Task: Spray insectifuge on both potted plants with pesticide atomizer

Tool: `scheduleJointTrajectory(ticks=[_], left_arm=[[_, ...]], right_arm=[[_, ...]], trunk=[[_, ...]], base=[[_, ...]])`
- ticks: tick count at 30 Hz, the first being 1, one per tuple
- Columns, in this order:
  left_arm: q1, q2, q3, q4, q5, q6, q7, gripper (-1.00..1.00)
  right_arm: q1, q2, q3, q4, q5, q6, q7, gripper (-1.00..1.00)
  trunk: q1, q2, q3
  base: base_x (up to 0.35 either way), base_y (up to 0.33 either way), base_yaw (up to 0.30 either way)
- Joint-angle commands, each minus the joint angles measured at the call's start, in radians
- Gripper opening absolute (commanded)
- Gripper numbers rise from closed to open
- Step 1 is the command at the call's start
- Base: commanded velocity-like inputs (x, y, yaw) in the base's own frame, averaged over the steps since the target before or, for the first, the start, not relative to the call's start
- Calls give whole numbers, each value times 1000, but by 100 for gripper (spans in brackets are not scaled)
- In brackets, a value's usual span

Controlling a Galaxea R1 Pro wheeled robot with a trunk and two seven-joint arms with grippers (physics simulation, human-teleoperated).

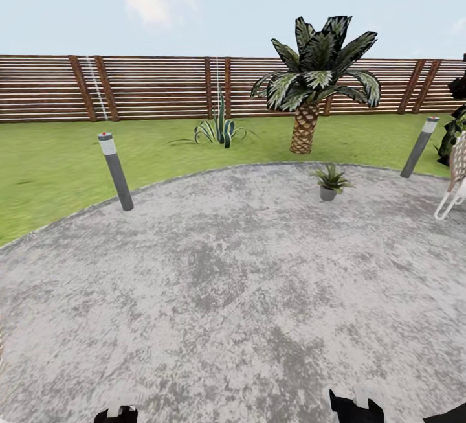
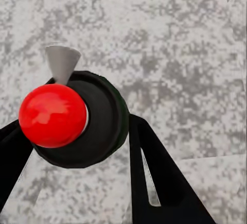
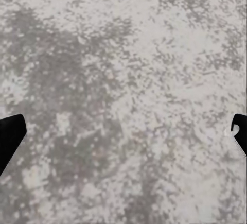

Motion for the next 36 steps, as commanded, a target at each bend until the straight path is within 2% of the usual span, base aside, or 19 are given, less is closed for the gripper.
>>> scheduleJointTrajectory(ticks=[1,13,36], left_arm=[[-1,0,8,1,-5,-3,-3,-100],[-1,0,8,1,-5,-3,-3,-100],[-1,0,8,1,-5,-3,-3,-100]], right_arm=[[0,0,9,0,-5,-2,-4,100],[0,0,9,0,-5,-2,-3,100],[0,0,9,0,-5,-2,-4,100]], trunk=[[0,0,-1],[0,0,-1],[0,0,-1]], base=[[338,0,0],[338,0,-100],[338,0,-3]])
